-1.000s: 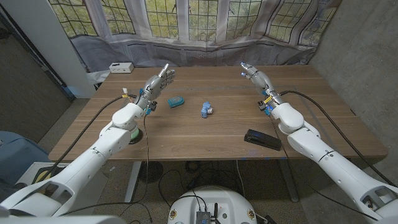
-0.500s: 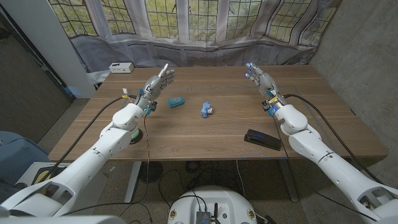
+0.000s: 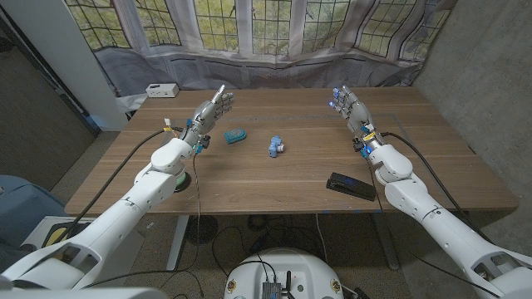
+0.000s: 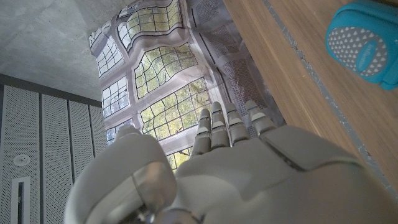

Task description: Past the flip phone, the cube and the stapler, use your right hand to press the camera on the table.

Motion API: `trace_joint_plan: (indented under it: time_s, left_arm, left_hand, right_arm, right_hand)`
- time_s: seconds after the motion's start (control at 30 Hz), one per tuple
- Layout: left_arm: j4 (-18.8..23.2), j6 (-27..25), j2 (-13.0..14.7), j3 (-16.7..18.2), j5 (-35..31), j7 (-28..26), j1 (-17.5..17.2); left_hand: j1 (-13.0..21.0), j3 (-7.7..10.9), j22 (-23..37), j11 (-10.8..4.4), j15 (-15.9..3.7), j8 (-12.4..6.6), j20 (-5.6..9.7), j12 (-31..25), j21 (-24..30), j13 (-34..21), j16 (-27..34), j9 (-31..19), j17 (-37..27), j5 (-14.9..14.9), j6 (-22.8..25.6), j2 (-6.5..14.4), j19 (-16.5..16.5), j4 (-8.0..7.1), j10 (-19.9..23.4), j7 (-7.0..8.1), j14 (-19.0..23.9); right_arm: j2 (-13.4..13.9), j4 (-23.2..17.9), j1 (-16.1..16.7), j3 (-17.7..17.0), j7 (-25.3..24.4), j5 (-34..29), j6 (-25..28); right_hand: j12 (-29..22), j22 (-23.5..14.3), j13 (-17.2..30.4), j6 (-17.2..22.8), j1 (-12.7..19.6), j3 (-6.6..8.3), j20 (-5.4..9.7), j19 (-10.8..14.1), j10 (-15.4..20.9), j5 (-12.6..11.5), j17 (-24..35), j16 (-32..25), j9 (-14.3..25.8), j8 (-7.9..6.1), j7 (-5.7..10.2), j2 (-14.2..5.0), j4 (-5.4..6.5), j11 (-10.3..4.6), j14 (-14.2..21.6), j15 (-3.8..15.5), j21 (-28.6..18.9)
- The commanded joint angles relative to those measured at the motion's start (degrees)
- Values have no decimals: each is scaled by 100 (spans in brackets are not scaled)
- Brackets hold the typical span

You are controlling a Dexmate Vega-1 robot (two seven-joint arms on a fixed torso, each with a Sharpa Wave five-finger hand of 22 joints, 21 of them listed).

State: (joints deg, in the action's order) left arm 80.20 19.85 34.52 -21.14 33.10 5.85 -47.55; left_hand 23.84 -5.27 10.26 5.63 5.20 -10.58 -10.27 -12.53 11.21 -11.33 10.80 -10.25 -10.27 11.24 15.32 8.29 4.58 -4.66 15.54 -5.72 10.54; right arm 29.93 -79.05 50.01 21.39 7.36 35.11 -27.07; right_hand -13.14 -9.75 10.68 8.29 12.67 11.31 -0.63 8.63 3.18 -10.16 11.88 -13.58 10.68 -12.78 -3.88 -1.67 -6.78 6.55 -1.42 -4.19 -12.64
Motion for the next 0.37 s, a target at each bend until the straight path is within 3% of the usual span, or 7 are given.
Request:
trace_joint_plan:
  time_s: [0.03, 0.37]
  left_arm:
    - [-23, -1, -27, -29, 6, 16, 11]
    - [-124, 58, -83, -63, 10, 81, 54]
  left_hand:
    - [4, 8, 11, -12, -10, -14, -7, 16, 22, -27, 2, -17, -14, -5, -7, -48, 23, 0, -1, -17, -17]
    - [4, 13, 11, -14, -12, -20, -11, 13, 18, -27, 4, -17, -14, -4, -1, -47, 15, 2, 6, -20, -14]
  right_arm:
    - [-54, 95, 28, -10, 80, 130, -17]
    - [-19, -9, 111, -15, -33, 79, 35]
  right_hand:
    - [-17, -10, 15, 65, -68, -31, -18, 36, 43, -23, 16, -28, 12, 21, -13, 18, 23, 16, 12, -21, 16]
    - [-6, -11, 16, 91, -95, -47, -47, 28, 56, -28, 17, -13, 12, 25, -3, 32, 31, 34, 5, -30, 33]
